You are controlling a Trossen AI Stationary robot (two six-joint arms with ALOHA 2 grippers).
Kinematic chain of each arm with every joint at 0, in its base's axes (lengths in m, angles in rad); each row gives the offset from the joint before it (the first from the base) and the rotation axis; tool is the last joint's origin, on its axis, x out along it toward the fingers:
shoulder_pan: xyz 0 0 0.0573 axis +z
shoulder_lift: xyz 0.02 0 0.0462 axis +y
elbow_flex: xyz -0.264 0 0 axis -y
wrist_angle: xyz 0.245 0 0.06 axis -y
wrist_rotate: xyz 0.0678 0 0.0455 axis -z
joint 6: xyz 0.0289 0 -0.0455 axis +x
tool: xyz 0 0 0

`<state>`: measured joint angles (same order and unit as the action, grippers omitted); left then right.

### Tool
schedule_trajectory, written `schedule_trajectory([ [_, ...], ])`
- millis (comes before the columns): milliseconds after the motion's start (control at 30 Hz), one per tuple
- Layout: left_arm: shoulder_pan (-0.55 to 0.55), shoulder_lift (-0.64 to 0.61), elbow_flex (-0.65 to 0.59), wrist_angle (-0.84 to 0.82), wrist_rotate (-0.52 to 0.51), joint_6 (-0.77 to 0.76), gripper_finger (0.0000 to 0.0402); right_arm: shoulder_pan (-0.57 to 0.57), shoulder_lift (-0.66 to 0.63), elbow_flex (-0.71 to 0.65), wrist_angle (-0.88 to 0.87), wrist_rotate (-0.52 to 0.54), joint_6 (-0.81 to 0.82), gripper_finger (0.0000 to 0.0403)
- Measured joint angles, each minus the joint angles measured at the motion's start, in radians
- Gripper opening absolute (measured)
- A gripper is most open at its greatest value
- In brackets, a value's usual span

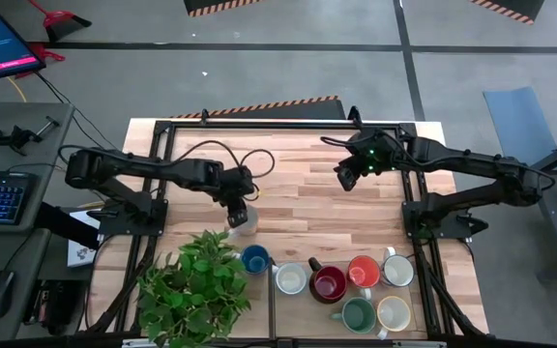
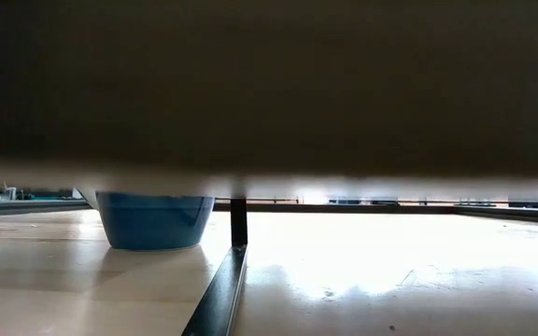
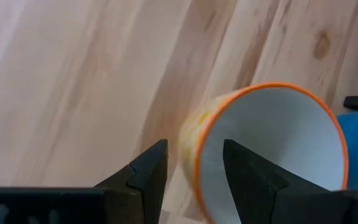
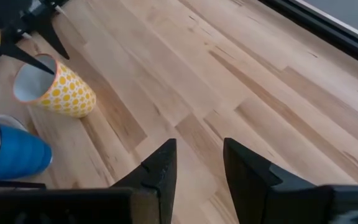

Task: Place coffee mugs
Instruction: Put the yellow patterned mug on the shelf

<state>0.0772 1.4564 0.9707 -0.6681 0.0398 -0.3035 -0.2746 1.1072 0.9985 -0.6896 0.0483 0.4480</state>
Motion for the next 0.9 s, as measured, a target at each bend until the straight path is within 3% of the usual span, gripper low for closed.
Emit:
schedule_trajectory([
  [400, -0.021, 0.091, 0.0, 0.123, -0.001, 0.01, 0.0146, 0.0, 0.0, 0.0, -0.001, 0.001, 0.025, 0.011],
  [900, -0.013, 0.095, 0.0, 0.12, -0.004, 0.026, 0.0119, 0.0, 0.0, 0.0, -0.088, 0.007, 0.015, 0.011],
])
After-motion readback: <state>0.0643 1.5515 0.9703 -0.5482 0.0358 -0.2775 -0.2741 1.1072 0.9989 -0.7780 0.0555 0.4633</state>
